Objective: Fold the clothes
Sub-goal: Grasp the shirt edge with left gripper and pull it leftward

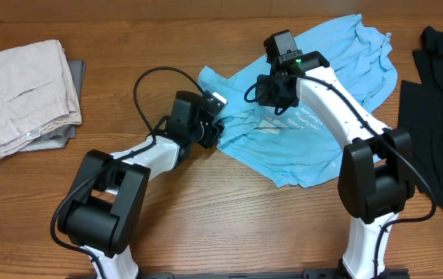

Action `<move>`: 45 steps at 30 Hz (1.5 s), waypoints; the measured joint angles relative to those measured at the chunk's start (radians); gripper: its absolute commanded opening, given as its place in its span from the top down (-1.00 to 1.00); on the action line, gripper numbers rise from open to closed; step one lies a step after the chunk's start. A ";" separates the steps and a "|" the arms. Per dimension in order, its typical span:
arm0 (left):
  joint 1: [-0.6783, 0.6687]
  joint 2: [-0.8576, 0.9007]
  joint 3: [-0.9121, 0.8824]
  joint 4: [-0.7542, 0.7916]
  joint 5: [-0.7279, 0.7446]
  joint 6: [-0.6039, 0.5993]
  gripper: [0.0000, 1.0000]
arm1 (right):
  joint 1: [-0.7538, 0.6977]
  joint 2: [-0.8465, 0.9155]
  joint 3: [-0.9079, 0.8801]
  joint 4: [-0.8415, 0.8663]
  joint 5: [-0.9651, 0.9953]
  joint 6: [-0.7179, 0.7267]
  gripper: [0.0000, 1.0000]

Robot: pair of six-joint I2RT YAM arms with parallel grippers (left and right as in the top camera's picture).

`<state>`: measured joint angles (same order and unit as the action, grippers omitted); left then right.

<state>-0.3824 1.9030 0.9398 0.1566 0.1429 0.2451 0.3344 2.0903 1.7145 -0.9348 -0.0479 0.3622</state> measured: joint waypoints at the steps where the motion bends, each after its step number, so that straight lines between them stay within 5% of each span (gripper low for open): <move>1: -0.003 0.000 0.000 0.000 -0.001 0.000 -0.32 | 0.000 0.000 0.000 0.000 0.001 0.000 0.42; 18: -0.002 0.049 0.001 0.042 -0.035 0.000 -0.34 | 0.000 0.000 0.000 0.000 0.001 0.000 0.38; 21: -0.003 0.063 0.012 0.062 -0.035 0.001 -0.10 | 0.000 0.000 0.000 0.000 0.001 0.000 0.38; 28: -0.003 0.071 0.012 0.073 -0.042 0.005 0.92 | 0.000 0.000 0.000 0.000 0.002 0.000 0.38; 45: 0.031 0.004 0.012 0.207 -0.371 0.077 0.92 | -0.006 0.000 0.000 -0.053 0.003 0.000 0.41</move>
<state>-0.3515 1.9068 0.9520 0.3634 -0.2283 0.3225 0.3286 2.0903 1.7145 -0.9882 -0.0448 0.3626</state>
